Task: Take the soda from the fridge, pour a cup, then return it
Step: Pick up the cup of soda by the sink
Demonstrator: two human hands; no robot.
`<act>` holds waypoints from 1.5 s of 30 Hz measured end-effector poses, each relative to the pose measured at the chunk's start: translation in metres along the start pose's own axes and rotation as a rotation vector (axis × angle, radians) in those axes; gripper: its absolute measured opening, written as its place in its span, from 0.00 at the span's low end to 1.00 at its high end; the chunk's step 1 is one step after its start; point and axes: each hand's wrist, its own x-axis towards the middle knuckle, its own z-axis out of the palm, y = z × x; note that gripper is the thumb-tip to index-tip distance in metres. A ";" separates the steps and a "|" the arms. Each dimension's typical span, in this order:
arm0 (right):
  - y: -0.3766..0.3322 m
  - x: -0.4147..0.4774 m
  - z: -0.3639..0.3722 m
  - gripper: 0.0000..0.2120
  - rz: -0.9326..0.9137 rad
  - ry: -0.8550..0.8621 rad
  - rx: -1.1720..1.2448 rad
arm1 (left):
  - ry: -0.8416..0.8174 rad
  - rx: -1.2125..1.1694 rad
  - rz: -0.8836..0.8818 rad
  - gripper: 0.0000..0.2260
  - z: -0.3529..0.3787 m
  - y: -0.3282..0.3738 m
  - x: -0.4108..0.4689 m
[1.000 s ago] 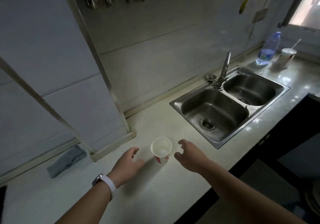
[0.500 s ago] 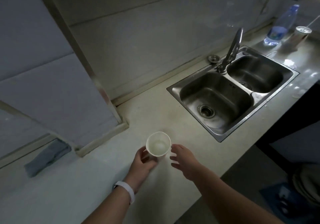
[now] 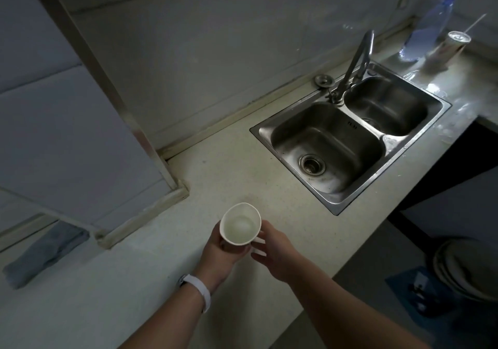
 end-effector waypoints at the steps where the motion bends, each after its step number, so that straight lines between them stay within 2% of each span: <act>1: 0.000 -0.002 0.001 0.25 -0.002 -0.003 0.003 | 0.000 0.005 0.009 0.28 -0.001 -0.001 0.000; 3: 0.001 -0.005 0.002 0.28 -0.003 -0.005 0.007 | -0.007 0.014 0.023 0.28 -0.004 -0.001 -0.002; 8: -0.005 -0.026 0.003 0.28 -0.029 -0.026 0.035 | -0.011 0.010 0.090 0.26 -0.010 0.011 -0.012; 12: -0.013 -0.048 -0.001 0.19 -0.065 -0.090 0.113 | -0.037 0.027 0.146 0.25 -0.006 0.029 -0.021; 22: -0.034 -0.094 -0.054 0.17 -0.173 -0.064 0.212 | -0.171 0.064 0.226 0.24 0.045 0.082 -0.038; 28: -0.055 -0.120 -0.124 0.25 -0.203 0.013 0.242 | -0.296 0.103 0.267 0.24 0.112 0.117 -0.049; 34: -0.086 -0.157 -0.221 0.20 -0.289 0.027 0.252 | -0.401 0.159 0.337 0.23 0.206 0.156 -0.067; 37: -0.102 -0.177 -0.274 0.21 -0.333 0.035 0.255 | -0.472 0.178 0.384 0.22 0.260 0.177 -0.074; 41: -0.123 -0.202 -0.340 0.25 -0.367 0.057 0.255 | -0.512 0.200 0.413 0.26 0.328 0.196 -0.079; 45: -0.138 -0.227 -0.396 0.22 -0.426 0.066 0.278 | -0.583 0.198 0.437 0.28 0.389 0.219 -0.091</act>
